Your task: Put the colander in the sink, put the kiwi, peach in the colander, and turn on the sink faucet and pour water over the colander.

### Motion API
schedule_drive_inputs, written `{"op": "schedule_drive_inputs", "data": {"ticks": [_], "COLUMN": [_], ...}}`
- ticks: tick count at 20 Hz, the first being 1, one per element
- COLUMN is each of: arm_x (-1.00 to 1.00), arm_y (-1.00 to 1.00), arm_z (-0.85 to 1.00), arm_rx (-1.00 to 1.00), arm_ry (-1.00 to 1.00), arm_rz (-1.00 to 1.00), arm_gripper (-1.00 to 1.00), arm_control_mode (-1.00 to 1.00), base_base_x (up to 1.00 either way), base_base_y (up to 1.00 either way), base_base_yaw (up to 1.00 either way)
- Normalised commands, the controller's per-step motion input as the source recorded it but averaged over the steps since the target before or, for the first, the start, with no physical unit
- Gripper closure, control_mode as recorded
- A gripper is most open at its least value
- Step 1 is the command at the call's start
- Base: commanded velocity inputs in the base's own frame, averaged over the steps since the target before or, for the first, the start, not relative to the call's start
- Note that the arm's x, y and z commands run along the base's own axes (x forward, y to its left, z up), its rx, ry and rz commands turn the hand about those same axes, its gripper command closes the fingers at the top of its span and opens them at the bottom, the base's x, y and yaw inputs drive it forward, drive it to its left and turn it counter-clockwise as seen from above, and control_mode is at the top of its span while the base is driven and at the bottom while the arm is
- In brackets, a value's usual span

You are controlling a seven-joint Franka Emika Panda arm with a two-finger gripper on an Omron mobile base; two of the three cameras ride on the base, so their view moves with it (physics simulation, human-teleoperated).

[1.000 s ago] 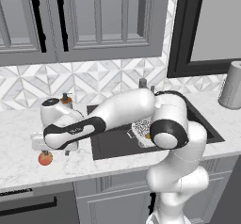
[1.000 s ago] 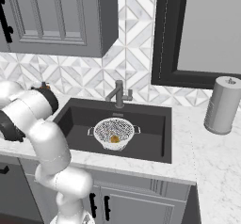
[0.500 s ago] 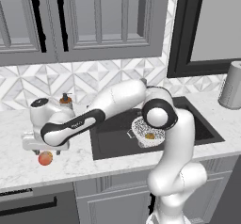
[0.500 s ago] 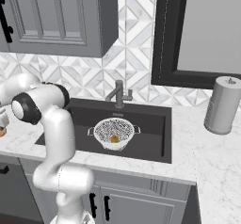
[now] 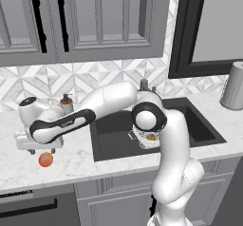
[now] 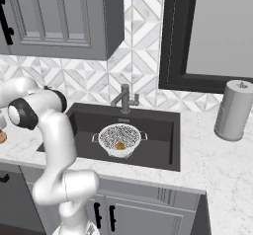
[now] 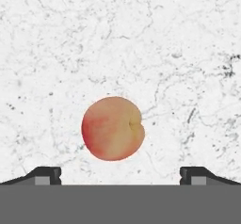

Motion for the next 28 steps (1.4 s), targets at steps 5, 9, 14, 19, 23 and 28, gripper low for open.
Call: {"op": "schedule_drive_inputs", "data": {"ticks": [5, 9, 14, 19, 23, 28], "arm_x": [0.13, 0.08, 0.05, 0.0, 0.0, 0.0], "arm_y": [-0.02, 0.0, 0.0, -0.05, -0.08, -0.09], "arm_z": [-0.25, -0.3, -0.28, -0.15, -0.11, -0.18], "arm_rx": [0.0, 0.0, 0.0, 0.0, 0.0, 0.0], "arm_ry": [0.0, 0.0, 0.0, 0.0, 0.0, 0.0], "arm_rz": [0.0, 0.0, 0.0, 0.0, 0.0, 0.0], "arm_gripper": [-1.0, -1.0, -1.0, -1.0, -1.0, -1.0], "arm_control_mode": [-1.0, -1.0, -1.0, -1.0, -1.0, -1.0], "base_base_x": [0.0, 0.0, 0.0, 0.0, 0.0, 0.0], "base_base_y": [0.0, 0.0, 0.0, 0.0, 0.0, 0.0], "base_base_yaw": [0.0, 0.0, 0.0, 0.0, 0.0, 0.0]}}
